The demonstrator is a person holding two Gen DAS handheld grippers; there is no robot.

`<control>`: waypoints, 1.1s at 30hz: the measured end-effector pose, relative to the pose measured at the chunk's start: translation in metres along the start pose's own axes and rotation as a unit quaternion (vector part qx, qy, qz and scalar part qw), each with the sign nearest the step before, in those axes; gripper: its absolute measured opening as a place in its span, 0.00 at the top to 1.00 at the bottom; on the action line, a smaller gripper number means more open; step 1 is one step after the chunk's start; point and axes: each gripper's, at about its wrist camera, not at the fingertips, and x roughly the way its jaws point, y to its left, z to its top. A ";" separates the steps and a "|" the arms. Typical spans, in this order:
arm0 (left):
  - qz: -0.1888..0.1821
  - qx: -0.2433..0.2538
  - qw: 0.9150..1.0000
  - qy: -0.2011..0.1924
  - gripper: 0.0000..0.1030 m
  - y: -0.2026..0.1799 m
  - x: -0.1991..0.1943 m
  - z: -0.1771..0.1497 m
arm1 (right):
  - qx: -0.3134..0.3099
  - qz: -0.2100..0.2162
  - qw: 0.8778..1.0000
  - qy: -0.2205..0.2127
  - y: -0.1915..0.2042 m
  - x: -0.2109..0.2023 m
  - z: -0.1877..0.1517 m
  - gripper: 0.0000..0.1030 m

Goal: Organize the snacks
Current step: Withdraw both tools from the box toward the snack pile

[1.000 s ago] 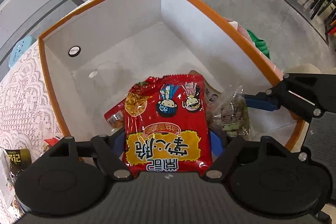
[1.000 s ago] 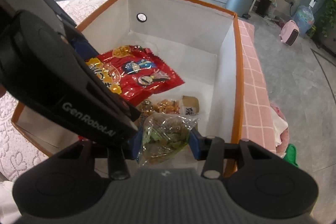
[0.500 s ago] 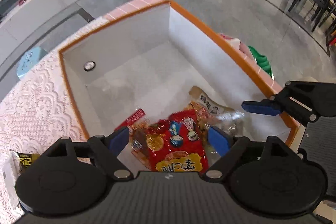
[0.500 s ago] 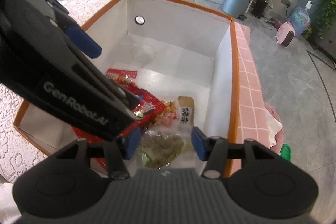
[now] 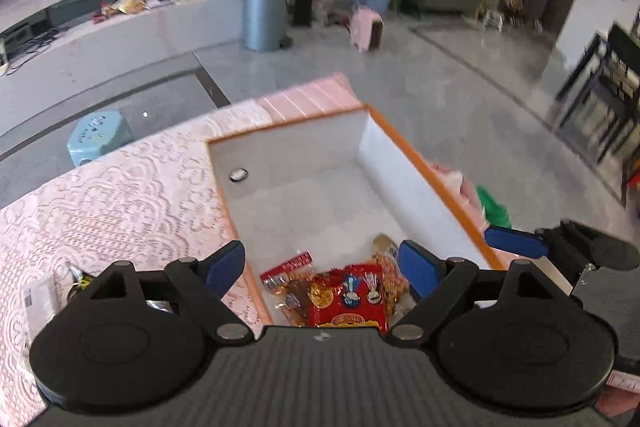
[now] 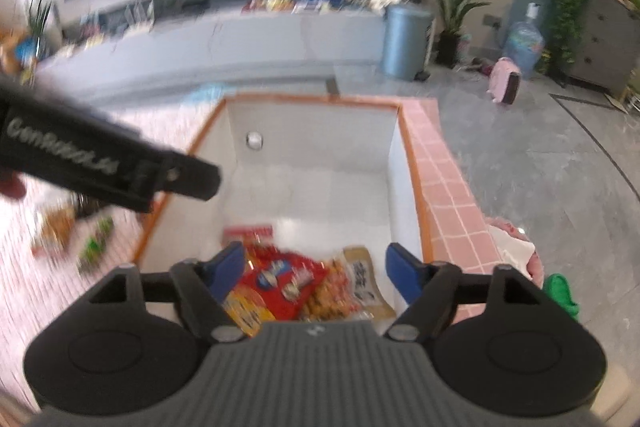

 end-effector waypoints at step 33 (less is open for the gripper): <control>0.166 -0.199 0.955 -0.142 0.02 0.166 -0.148 -0.150 | 0.049 0.112 0.982 -0.146 0.185 -0.035 -0.027 0.16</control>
